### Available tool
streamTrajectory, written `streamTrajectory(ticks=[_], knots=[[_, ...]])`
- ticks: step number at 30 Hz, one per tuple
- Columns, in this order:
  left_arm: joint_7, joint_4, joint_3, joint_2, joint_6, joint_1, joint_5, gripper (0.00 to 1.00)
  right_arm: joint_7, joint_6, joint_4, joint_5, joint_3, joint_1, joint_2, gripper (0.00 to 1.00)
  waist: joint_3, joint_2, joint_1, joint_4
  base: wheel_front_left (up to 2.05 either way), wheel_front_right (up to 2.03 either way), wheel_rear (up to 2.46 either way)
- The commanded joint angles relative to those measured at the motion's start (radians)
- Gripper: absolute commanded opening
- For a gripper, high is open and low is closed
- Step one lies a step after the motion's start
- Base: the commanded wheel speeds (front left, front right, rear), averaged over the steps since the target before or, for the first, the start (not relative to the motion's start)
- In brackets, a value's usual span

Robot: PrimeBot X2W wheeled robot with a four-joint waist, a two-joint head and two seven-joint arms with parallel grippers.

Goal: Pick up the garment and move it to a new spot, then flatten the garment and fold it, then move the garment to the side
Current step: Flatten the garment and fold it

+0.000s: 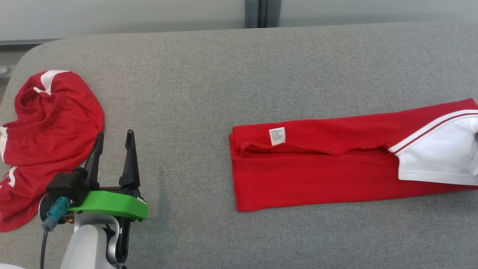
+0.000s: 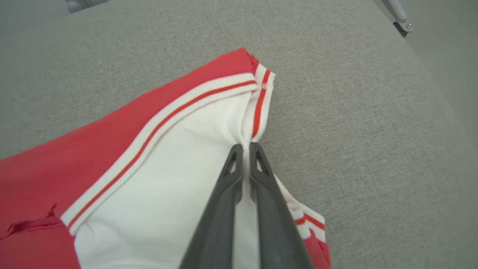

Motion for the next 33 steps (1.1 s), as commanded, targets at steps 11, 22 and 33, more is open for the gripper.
streamTrajectory(ticks=[11,22,33], knots=[[-0.002,0.007,-0.019,0.008,-0.001,0.031,-0.016,1.0,0.061,-0.002,-0.278,-0.071,0.049,0.096,-0.003,0.0,-0.042,0.0,0.0,-0.018,0.0,0.0,0.0],[-0.002,0.012,-0.038,0.009,-0.001,0.018,-0.019,1.0,0.133,-0.002,-0.468,-0.026,0.435,0.065,0.082,0.0,-0.043,0.0,0.0,-0.001,0.0,0.0,0.0],[-0.002,0.029,-0.105,0.011,-0.001,-0.031,-0.026,1.0,0.095,-0.001,-0.274,0.021,0.699,-0.058,0.175,0.0,-0.014,0.0,0.0,0.049,0.0,0.0,0.0]])
